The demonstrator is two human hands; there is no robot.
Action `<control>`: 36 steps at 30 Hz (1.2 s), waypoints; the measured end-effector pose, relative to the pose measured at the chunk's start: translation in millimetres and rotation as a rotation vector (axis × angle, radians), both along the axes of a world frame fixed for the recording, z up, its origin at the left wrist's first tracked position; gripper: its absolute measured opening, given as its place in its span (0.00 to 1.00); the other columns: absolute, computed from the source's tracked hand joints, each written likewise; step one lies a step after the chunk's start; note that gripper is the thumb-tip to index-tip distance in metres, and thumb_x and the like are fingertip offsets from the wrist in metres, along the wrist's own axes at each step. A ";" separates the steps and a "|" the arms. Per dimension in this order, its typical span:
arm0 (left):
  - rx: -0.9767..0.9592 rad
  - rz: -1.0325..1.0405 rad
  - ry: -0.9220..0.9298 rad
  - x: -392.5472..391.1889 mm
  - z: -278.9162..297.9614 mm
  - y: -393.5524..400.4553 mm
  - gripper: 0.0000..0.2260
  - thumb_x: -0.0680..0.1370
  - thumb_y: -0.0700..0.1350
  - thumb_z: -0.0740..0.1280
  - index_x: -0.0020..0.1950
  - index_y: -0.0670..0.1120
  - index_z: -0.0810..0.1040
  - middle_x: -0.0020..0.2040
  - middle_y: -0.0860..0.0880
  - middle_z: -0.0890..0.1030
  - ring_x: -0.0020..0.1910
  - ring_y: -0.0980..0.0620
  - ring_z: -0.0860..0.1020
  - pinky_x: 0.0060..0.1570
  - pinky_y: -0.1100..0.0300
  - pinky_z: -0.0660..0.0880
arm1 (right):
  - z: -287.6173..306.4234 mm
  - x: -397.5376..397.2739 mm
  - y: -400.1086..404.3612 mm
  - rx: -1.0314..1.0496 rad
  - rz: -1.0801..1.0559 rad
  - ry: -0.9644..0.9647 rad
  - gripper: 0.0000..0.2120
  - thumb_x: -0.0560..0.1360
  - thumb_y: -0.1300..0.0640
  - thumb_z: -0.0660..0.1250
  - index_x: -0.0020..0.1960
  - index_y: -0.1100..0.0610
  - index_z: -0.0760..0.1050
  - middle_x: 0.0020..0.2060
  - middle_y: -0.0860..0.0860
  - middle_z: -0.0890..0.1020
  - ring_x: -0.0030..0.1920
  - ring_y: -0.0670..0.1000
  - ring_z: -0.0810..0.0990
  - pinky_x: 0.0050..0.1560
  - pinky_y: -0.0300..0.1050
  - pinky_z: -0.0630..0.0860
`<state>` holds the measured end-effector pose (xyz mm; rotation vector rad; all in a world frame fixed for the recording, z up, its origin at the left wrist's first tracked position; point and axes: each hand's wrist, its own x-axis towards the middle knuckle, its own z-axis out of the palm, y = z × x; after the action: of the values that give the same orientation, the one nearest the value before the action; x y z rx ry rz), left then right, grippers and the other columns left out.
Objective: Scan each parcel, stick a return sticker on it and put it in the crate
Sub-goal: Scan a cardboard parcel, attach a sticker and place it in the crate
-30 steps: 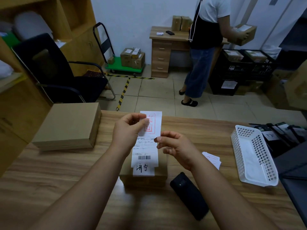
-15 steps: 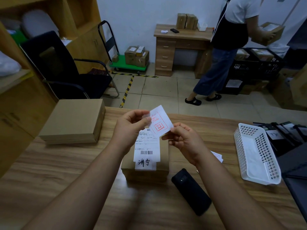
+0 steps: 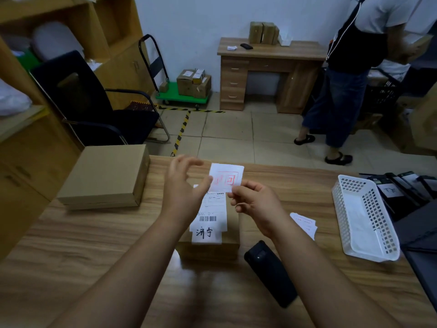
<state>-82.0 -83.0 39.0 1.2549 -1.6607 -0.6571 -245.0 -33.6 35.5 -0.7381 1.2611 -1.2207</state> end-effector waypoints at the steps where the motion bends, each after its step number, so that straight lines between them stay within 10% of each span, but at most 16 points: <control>1: -0.176 -0.048 -0.146 2.6 0.3 -0.9 0.09 0.72 0.45 0.72 0.52 0.50 0.80 0.62 0.53 0.74 0.63 0.52 0.72 0.61 0.57 0.69 | 0.1 -2.3 -0.4 0.012 0.007 0.049 0.05 0.77 0.66 0.66 0.49 0.62 0.80 0.37 0.54 0.80 0.33 0.47 0.75 0.32 0.37 0.72; 6: -0.166 -0.383 -0.258 1.1 -3.4 2.3 0.06 0.74 0.46 0.73 0.50 0.49 0.85 0.56 0.58 0.81 0.59 0.62 0.76 0.59 0.65 0.71 | 4.9 -9.1 2.5 -0.036 0.153 0.147 0.07 0.78 0.64 0.65 0.52 0.59 0.82 0.38 0.50 0.80 0.36 0.45 0.75 0.36 0.38 0.72; 21: 0.122 -0.313 0.058 0.5 6.7 18.8 0.10 0.74 0.42 0.73 0.51 0.55 0.84 0.45 0.58 0.85 0.47 0.60 0.83 0.48 0.63 0.79 | 14.6 4.4 10.5 -0.032 0.058 -0.289 0.07 0.70 0.60 0.71 0.47 0.59 0.81 0.44 0.56 0.84 0.47 0.50 0.83 0.44 0.40 0.78; 36: 0.001 -0.306 -0.057 8.9 9.3 20.7 0.09 0.75 0.44 0.72 0.54 0.52 0.84 0.46 0.60 0.84 0.47 0.64 0.80 0.46 0.74 0.73 | 19.6 11.6 12.4 -0.097 0.055 -0.142 0.04 0.75 0.66 0.68 0.44 0.61 0.81 0.44 0.58 0.85 0.48 0.53 0.84 0.44 0.45 0.81</control>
<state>-73.1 -62.3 48.3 1.0364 -1.9206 -0.8120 -233.5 -21.2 55.1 -0.7380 1.0653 -1.2738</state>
